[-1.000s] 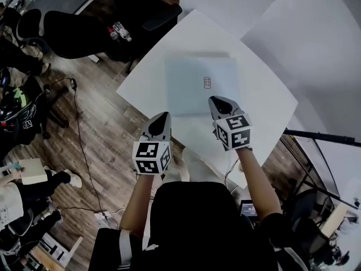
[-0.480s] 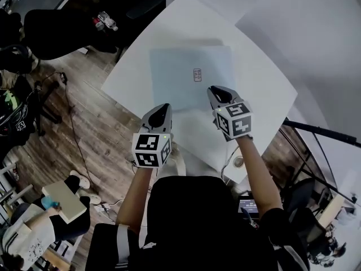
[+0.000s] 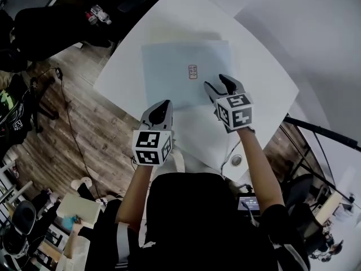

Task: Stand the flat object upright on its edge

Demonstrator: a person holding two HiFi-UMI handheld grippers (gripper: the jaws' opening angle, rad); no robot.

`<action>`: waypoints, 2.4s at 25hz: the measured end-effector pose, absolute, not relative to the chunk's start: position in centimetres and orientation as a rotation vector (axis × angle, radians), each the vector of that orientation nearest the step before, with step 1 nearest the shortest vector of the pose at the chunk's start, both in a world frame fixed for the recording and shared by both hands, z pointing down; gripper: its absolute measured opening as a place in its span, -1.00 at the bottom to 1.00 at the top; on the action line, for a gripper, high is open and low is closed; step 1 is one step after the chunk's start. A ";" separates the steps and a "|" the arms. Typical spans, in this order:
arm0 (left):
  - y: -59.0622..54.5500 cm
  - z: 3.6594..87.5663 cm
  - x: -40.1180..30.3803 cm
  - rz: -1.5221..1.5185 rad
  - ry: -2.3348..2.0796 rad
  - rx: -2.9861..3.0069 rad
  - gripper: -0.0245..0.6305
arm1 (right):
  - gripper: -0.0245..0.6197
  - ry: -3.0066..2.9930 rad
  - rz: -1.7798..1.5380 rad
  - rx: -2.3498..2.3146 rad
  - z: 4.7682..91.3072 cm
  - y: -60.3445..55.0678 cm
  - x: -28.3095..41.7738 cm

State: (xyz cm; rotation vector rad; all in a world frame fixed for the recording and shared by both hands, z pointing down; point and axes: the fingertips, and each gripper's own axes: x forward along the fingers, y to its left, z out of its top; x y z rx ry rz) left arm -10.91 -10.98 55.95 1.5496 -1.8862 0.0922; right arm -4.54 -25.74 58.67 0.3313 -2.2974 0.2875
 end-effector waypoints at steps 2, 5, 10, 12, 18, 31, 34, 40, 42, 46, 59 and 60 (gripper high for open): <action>-11.4 56.0 -10.8 0.080 -1.888 1.543 -0.89 | -0.10 -2.282 0.273 0.341 59.2 -26.3 -4.4; -11.8 56.2 -10.9 0.076 -1.885 1.543 -0.89 | -0.05 -2.249 0.252 0.351 60.4 -26.7 -4.4; -11.9 56.8 -10.8 0.085 -1.881 1.532 -0.89 | 0.02 -2.227 0.254 0.358 61.4 -27.2 -4.2; -11.9 57.0 -10.8 0.084 -1.880 1.526 -0.89 | 0.02 -2.223 0.255 0.357 61.5 -27.2 -4.2; -11.9 56.9 -10.6 0.076 -1.879 1.530 -0.89 | 0.02 -2.220 0.246 0.367 61.3 -27.2 -4.3; -9.5 55.7 -9.8 0.017 -1.892 1.547 -0.89 | 0.02 -2.238 0.232 0.360 60.8 -25.6 -4.4; -8.4 56.2 -9.9 0.019 -1.891 1.524 -0.89 | 0.02 -2.243 0.222 0.336 61.0 -24.5 -4.9; -6.2 56.8 -10.8 0.022 -1.901 1.467 -0.89 | 0.02 -2.243 0.204 0.300 61.0 -22.9 -5.9; -5.4 57.0 -11.0 0.026 -1.897 1.452 -0.89 | 0.02 -2.240 0.200 0.288 61.0 -22.2 -6.1; -3.7 57.2 -11.4 0.040 -1.896 1.438 -0.89 | 0.02 -2.230 0.184 0.256 61.0 -20.7 -6.7; 2.6 57.9 -11.7 -0.014 -1.932 1.333 -0.89 | 0.02 -2.231 0.147 0.188 61.3 -16.2 -7.5; 3.0 57.9 -11.7 -0.021 -1.932 1.325 -0.88 | 0.02 -2.230 0.146 0.184 61.2 -15.9 -7.6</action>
